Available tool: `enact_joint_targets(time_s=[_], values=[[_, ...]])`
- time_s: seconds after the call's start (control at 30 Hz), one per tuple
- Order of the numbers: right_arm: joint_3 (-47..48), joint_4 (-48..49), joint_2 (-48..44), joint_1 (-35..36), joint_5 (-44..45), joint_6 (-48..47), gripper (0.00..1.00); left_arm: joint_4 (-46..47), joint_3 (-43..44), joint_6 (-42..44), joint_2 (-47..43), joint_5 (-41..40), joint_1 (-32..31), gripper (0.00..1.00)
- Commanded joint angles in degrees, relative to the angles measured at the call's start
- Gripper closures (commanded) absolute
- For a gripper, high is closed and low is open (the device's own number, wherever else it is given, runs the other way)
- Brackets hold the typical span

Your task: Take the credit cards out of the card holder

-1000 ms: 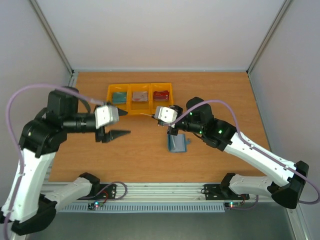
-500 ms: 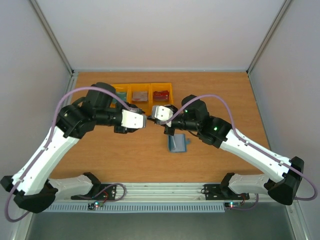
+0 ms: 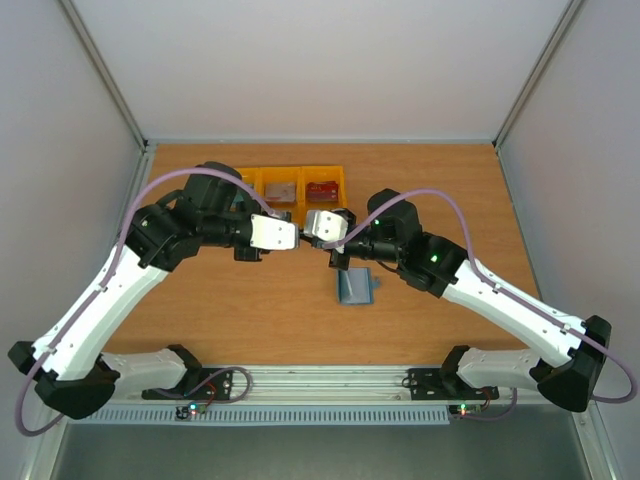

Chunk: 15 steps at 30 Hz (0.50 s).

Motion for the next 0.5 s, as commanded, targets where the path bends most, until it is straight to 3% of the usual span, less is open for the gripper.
enact_joint_targets(time_s=[0.0,0.07,0.2,0.3,0.37,0.47], values=[[-0.4,2.4,-1.4,0.4,-1.5,0.5,0.99,1.8,-0.4,1.2,0.8,-2.0,-0.5,0.86],[-0.3,2.0,-1.4,0.4,-1.3,0.3,0.99,2.8,-0.4,0.9,0.7,-2.0,-0.5,0.99],[-1.0,1.2,-2.2,0.3,2.0,0.6,0.95,3.8,-0.7,-0.6,0.8,-2.9,-0.5,1.0],[-3.6,2.6,-4.3,-1.5,7.1,3.3,0.66,6.4,-4.1,0.8,2.2,-9.8,-0.2,1.0],[-6.4,4.3,-6.2,-5.0,9.1,6.7,0.33,11.4,-7.5,4.2,3.8,-13.4,1.7,1.0],[-9.7,4.4,-9.1,-12.4,7.2,14.1,0.16,18.7,-9.0,8.4,9.2,-14.0,6.1,1.0]])
